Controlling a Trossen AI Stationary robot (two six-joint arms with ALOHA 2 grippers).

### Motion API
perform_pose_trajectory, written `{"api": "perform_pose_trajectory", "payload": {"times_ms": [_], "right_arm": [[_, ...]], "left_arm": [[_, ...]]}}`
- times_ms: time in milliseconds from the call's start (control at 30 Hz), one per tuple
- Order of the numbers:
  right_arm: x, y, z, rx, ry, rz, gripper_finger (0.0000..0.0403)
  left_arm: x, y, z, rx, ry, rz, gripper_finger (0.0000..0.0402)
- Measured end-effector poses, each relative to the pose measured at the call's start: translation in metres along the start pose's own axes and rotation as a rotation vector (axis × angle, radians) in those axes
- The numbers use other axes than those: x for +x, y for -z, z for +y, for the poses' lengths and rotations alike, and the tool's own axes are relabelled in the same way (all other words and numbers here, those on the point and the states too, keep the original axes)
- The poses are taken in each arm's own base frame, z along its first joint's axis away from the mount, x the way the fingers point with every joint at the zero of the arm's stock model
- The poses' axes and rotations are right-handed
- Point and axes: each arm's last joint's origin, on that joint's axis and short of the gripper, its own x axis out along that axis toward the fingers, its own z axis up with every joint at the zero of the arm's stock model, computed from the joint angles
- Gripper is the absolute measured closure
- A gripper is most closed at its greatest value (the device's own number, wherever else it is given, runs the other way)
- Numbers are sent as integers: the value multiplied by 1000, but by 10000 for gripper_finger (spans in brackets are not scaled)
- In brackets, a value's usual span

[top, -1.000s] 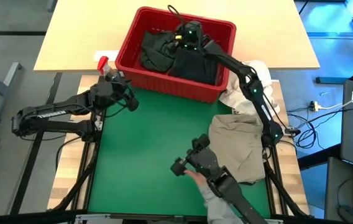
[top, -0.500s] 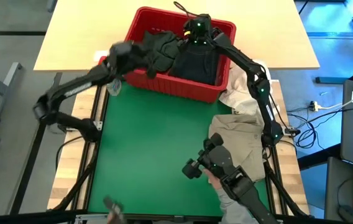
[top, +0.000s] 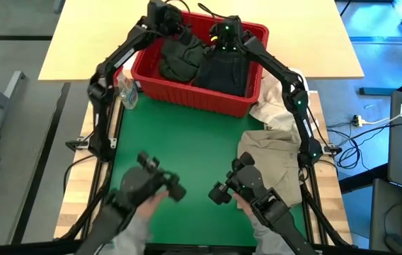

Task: Fold Laundry from Bin
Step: Remove the green polo shirt from the red laundry bin

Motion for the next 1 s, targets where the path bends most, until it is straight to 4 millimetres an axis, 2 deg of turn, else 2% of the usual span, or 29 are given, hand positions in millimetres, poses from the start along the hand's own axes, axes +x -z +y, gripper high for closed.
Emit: {"api": "perform_pose_trajectory", "payload": {"times_ms": [133, 267, 400, 600, 733, 1000], "right_arm": [[0, 2, 0, 2, -4, 21, 107], [0, 3, 1, 3, -7, 34, 107], [0, 4, 1, 4, -8, 43, 106], [0, 6, 1, 6, -12, 61, 107], [0, 8, 2, 8, -15, 80, 107], [0, 8, 2, 8, -16, 80, 107]], "left_arm": [[38, 17, 22, -39, -41, -17, 195], [65, 44, 36, -102, -40, 23, 195], [91, 76, 42, -121, -40, 99, 195], [122, 119, 40, -162, -2, 194, 195], [129, 138, 41, -176, -4, 279, 195], [125, 151, 40, -137, -20, 397, 195]]}}
